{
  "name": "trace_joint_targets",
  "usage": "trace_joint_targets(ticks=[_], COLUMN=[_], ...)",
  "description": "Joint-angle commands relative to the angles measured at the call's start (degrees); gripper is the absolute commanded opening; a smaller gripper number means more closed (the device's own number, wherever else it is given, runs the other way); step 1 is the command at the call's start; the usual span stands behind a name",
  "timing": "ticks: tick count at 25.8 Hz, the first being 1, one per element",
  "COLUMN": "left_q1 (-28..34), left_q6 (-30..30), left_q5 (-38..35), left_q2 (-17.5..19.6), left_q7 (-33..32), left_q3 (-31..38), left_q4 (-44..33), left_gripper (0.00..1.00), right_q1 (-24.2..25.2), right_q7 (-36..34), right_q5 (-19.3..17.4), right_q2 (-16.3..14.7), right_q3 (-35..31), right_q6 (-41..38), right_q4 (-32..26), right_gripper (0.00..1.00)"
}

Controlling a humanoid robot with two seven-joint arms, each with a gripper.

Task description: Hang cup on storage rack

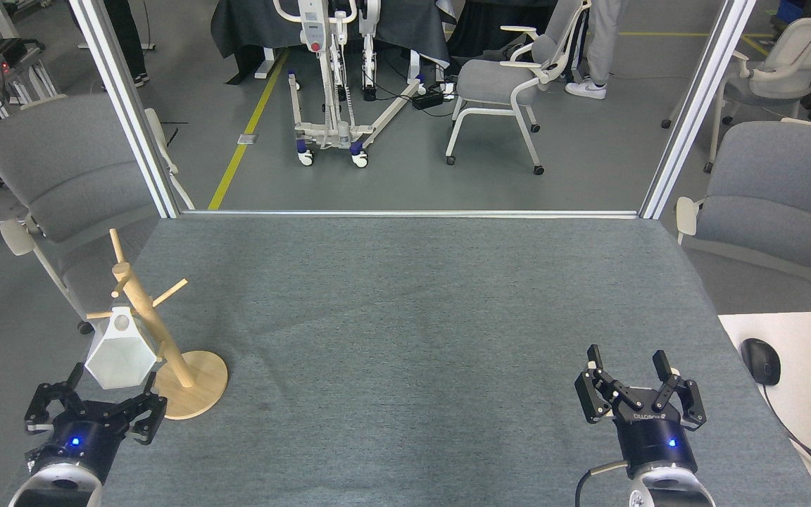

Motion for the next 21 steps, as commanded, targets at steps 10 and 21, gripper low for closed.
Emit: trace_joint_targets(ticks=[10,21], left_q1=[3.40,-2.13], left_q6=[-1.26,9.02], left_q5=[0.34,4.64], left_q2=[-5.56,-15.93], left_q7=[4.13,5.81], left_q3=[-0.81,-22.96], left_q4=[3.01,1.25], left_gripper=[0.99,0.99], right_q1=[-0.08,0.01], right_q7=[-0.12,-0.12], right_q5=[-0.01,0.08], right_q2=[0.11,-0.33], right_q3=[0.09,0.09], right_q6=[-0.18,-0.01], right_q4=[0.00,0.00], right_gripper=[1.00,1.00])
